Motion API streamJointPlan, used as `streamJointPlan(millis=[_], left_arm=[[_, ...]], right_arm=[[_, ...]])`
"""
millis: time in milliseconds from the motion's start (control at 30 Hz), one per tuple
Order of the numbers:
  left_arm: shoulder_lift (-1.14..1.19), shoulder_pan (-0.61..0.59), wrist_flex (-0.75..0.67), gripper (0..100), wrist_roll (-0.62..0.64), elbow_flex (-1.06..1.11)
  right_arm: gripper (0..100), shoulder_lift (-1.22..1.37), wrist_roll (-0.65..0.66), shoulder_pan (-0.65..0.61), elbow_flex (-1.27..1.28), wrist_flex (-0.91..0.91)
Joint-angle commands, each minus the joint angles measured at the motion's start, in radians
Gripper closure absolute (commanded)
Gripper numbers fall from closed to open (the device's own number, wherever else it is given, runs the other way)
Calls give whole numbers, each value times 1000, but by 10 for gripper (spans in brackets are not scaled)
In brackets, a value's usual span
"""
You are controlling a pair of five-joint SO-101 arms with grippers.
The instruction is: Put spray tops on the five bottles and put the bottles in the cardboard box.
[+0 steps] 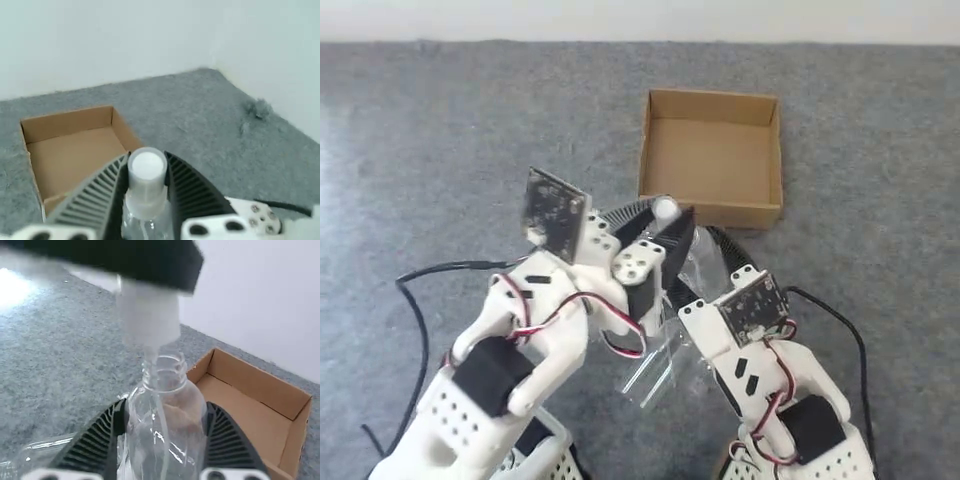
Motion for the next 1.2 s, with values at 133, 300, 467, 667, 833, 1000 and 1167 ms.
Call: streamJointPlan(millis=[133, 300, 467, 667, 833, 1000, 1167], left_arm=[[3, 11, -35, 987, -23, 8], [3, 11, -110, 987, -41, 67], [3, 15, -138, 987, -41, 91], [3, 17, -135, 984, -61, 94], [2, 58, -133, 967, -130, 110], [-5, 58, -112, 852, -130, 108], [-6, 55, -112, 813, -130, 108]], right_arm=[[909, -7, 11, 19, -20, -24], [954, -7, 14, 18, -37, -16], [986, -7, 60, 18, -38, -18], [986, -7, 64, 21, -38, -18], [986, -7, 64, 24, -40, -18], [986, -7, 64, 24, -40, -18], [986, -7, 64, 24, -40, -18]])
